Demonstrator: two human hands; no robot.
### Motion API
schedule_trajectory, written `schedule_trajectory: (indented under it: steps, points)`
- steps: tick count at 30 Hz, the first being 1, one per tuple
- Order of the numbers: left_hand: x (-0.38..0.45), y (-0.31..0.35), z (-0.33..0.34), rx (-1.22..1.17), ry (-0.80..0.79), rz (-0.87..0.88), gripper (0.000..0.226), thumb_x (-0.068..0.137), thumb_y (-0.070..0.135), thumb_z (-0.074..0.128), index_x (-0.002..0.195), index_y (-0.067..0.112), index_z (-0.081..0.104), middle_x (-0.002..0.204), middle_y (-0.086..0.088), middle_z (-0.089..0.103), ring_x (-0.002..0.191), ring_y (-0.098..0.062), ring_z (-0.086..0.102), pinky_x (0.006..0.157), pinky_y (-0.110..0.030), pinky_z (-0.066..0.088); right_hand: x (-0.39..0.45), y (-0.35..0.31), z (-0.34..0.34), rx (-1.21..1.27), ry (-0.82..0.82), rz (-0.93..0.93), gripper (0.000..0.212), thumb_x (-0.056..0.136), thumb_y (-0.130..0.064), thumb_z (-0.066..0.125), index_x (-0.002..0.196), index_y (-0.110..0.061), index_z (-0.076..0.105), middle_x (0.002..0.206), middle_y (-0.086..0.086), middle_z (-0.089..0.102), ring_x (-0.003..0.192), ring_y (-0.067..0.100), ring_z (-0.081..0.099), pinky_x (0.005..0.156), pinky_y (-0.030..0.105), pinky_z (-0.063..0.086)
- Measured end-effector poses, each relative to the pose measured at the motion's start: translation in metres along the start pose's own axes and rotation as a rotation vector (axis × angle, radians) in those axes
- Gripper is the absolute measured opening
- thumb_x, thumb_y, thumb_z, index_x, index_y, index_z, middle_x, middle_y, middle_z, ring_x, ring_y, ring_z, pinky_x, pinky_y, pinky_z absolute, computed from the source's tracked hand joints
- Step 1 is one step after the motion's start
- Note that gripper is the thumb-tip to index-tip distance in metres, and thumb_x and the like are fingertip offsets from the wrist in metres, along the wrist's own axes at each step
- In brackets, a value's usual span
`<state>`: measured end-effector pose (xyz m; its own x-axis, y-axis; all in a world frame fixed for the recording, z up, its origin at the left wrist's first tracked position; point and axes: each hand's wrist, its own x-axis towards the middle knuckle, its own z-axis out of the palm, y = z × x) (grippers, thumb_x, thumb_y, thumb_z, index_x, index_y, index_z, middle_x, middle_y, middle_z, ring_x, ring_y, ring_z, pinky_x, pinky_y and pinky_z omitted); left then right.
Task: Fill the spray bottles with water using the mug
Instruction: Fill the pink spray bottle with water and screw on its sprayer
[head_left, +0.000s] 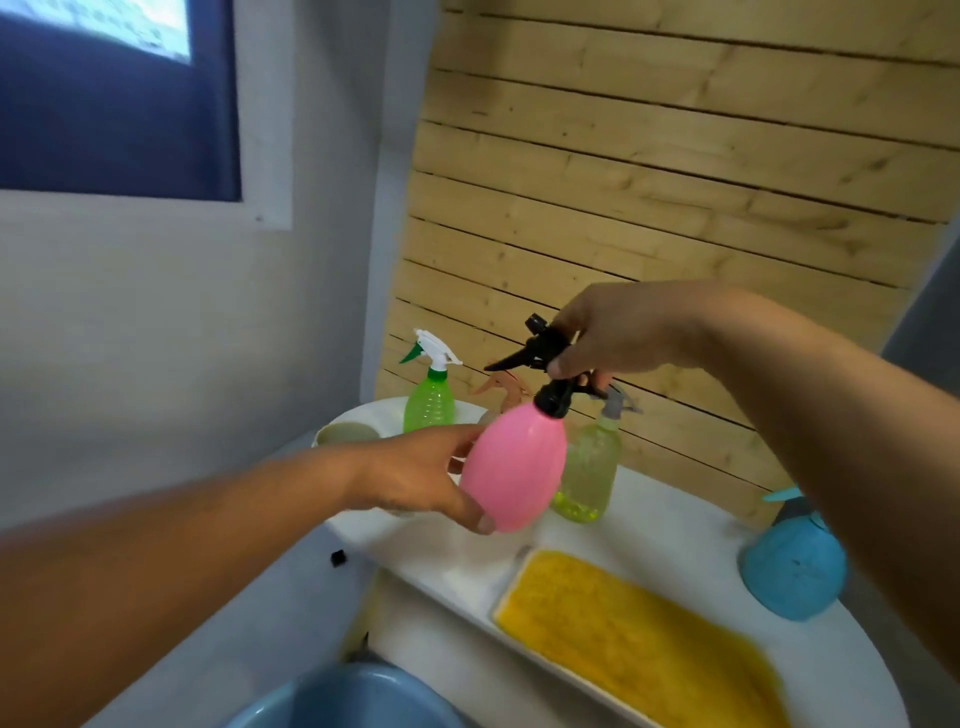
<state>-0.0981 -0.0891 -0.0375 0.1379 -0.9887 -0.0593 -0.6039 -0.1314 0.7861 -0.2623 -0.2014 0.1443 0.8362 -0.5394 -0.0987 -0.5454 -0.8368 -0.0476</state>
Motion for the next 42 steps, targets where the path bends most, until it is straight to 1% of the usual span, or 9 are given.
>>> schedule_trajectory:
  steps: [5, 11, 15, 22, 26, 32, 37, 39, 42]
  points:
    - [-0.034, -0.015, -0.012, 0.023, 0.094, -0.028, 0.09, 0.073, 0.034, 0.096, 0.148, 0.037, 0.046, 0.132, 0.016, 0.06, 0.12, -0.005, 0.059, 0.095, -0.023, 0.054, 0.01, -0.032, 0.017, 0.105, 0.023, -0.077, 0.021, 0.096, -0.034, 0.065, 0.114, -0.024, 0.069, 0.092, -0.001, 0.074, 0.093, 0.019, 0.07, 0.088, 0.034, 0.053]
    - [-0.072, -0.037, -0.017, -0.018, 0.158, -0.104, 0.1, 0.062, 0.053, 0.098, 0.146, 0.039, 0.044, 0.134, 0.012, 0.058, 0.125, -0.015, 0.06, 0.097, -0.04, 0.061, 0.021, -0.063, 0.048, 0.247, -0.003, -0.126, 0.02, 0.095, -0.03, 0.063, 0.108, -0.018, 0.07, 0.089, 0.006, 0.078, 0.09, 0.028, 0.074, 0.092, 0.047, 0.057]
    - [-0.097, -0.048, -0.017, -0.038, 0.209, -0.171, 0.113, 0.053, 0.064, 0.097, 0.145, 0.045, 0.035, 0.136, 0.013, 0.053, 0.125, -0.019, 0.058, 0.096, -0.042, 0.062, 0.024, -0.08, 0.069, 0.4, -0.046, -0.141, 0.015, 0.096, -0.024, 0.061, 0.103, -0.013, 0.07, 0.097, 0.01, 0.077, 0.09, 0.029, 0.075, 0.089, 0.039, 0.058]
    - [-0.124, -0.05, -0.016, -0.089, 0.205, -0.217, 0.096, 0.065, 0.047, 0.097, 0.142, 0.046, 0.04, 0.132, 0.012, 0.059, 0.122, -0.015, 0.061, 0.095, -0.041, 0.062, 0.016, -0.096, 0.096, 0.511, -0.117, -0.16, 0.038, 0.078, -0.038, 0.086, 0.098, -0.009, 0.071, 0.084, 0.0, 0.079, 0.073, 0.014, 0.077, 0.08, 0.03, 0.058]
    - [-0.138, -0.044, -0.02, -0.119, 0.139, -0.256, 0.079, 0.079, 0.028, 0.092, 0.141, 0.041, 0.045, 0.128, 0.011, 0.063, 0.118, -0.012, 0.063, 0.09, -0.028, 0.061, 0.016, -0.093, 0.103, 0.61, -0.168, -0.182, 0.039, 0.074, -0.034, 0.09, 0.095, -0.006, 0.073, 0.078, 0.003, 0.078, 0.079, 0.015, 0.077, 0.071, 0.024, 0.048]
    - [-0.152, -0.052, -0.032, -0.436, 0.072, -0.331, 0.088, 0.063, 0.037, 0.093, 0.138, 0.034, 0.047, 0.136, -0.007, 0.065, 0.121, -0.024, 0.069, 0.101, -0.044, 0.058, 0.027, -0.073, 0.109, 0.624, -0.242, -0.288, 0.037, 0.071, -0.035, 0.091, 0.099, -0.016, 0.079, 0.097, 0.003, 0.079, 0.094, 0.016, 0.074, 0.096, 0.035, 0.055]
    - [-0.153, -0.05, -0.036, -0.764, 0.039, -0.326, 0.08, 0.069, 0.046, 0.085, 0.142, 0.026, 0.057, 0.139, -0.012, 0.065, 0.123, -0.03, 0.068, 0.097, -0.049, 0.059, 0.026, -0.059, 0.108, 0.819, -0.277, -0.196, 0.037, 0.078, -0.027, 0.085, 0.104, -0.003, 0.075, 0.095, 0.008, 0.078, 0.085, 0.018, 0.073, 0.076, 0.025, 0.056]
    - [-0.153, -0.05, -0.036, -0.824, 0.027, -0.279, 0.081, 0.069, 0.051, 0.09, 0.141, 0.026, 0.061, 0.138, -0.011, 0.067, 0.124, -0.03, 0.067, 0.096, -0.049, 0.059, 0.026, -0.055, 0.11, 0.861, -0.293, -0.134, 0.054, 0.065, -0.039, 0.091, 0.101, -0.003, 0.076, 0.097, 0.009, 0.078, 0.086, 0.02, 0.074, 0.092, 0.036, 0.05]
    - [-0.153, -0.05, -0.033, -0.868, 0.053, -0.235, 0.104, 0.049, 0.044, 0.105, 0.14, 0.026, 0.058, 0.141, -0.007, 0.064, 0.125, -0.028, 0.068, 0.095, -0.05, 0.059, 0.027, -0.05, 0.11, 0.885, -0.334, -0.057, 0.045, 0.065, -0.043, 0.091, 0.094, -0.011, 0.081, 0.097, 0.008, 0.079, 0.088, 0.02, 0.074, 0.1, 0.042, 0.04]
